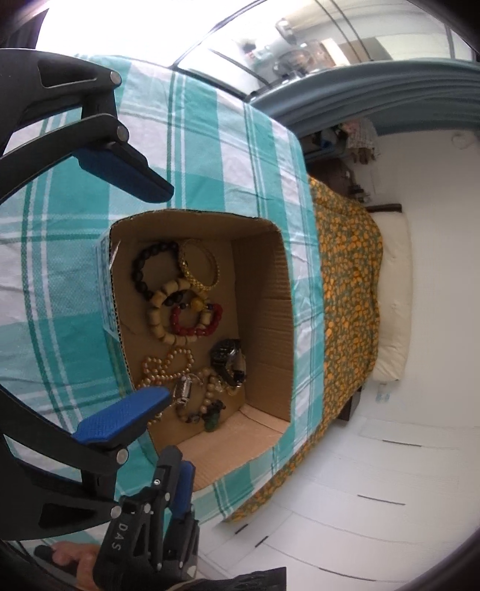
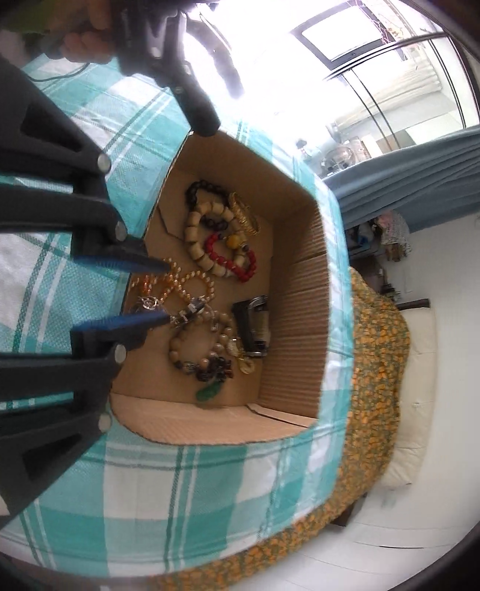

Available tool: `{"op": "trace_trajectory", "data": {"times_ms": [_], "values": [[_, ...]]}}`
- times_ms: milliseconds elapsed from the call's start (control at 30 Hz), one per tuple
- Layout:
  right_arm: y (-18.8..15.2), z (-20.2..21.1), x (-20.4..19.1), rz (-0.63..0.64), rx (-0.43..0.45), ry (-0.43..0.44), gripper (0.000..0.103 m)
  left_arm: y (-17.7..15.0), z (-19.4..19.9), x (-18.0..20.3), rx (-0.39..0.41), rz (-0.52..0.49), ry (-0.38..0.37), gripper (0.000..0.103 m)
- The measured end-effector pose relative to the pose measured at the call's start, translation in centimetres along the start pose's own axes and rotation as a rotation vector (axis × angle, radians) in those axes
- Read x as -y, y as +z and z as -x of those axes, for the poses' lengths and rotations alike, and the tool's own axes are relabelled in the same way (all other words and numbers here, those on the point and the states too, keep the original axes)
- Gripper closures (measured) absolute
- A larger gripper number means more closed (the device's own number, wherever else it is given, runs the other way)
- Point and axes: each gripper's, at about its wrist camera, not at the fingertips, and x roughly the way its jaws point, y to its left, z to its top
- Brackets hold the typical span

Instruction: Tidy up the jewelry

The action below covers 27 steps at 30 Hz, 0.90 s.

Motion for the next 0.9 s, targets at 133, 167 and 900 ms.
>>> {"op": "trace_trajectory", "data": {"times_ms": [133, 167, 900], "values": [[0.2, 4.0, -1.5, 0.025, 0.094, -0.027, 0.035, 0.7, 2.2, 1.6, 0.024, -0.042, 0.104, 0.001], [0.2, 4.9, -1.8, 0.026, 0.107, -0.037, 0.032, 0.8, 2.7, 1.8, 0.028, -0.044, 0.12, 0.001], [0.5, 13.7, -4.9, -0.015, 0.121, -0.078, 0.014, 0.2, 8.7, 1.0, -0.051, 0.049, 0.182, 0.001]]}}
